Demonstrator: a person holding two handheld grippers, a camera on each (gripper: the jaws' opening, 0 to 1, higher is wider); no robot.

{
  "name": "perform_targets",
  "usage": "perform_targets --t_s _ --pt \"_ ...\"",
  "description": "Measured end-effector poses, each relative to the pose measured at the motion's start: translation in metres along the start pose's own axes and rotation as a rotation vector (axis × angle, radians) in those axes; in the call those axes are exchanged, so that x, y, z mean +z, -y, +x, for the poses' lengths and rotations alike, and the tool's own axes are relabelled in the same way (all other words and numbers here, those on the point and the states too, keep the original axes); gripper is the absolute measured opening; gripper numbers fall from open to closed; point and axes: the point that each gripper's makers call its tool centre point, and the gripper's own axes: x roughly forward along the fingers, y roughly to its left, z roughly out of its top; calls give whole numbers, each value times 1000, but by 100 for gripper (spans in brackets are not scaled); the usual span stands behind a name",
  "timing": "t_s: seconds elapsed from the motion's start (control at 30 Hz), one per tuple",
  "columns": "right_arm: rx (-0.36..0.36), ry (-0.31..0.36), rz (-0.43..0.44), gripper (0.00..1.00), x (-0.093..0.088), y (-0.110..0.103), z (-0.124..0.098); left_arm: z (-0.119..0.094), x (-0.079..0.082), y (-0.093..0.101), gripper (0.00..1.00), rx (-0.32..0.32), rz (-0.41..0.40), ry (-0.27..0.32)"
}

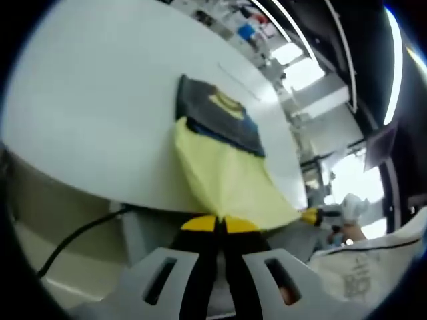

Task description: Fold the garment on the visible template until the final outline fits inside the template.

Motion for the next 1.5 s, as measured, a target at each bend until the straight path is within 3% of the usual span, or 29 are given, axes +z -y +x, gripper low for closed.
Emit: perform_targets --t_s 0.4,0.97,1.1,1.33,1.5 --pt "-13 39 19 1 10 -5 -28 -21 -2 15 0 -4 -13 39" --pt "11 74 50 1 19 -24 -61 -46 -16 29 0 3 -39 42" --pt "35 119 99 1 28 -18 -57 -41 -4 28 0 -1 -33 57" --pt "8 119 47 1 41 8 -48 -26 31 35 0 -29 15 77" --pt "-19 132 9 1 61 37 -43 -14 57 39 0 -46 45 87"
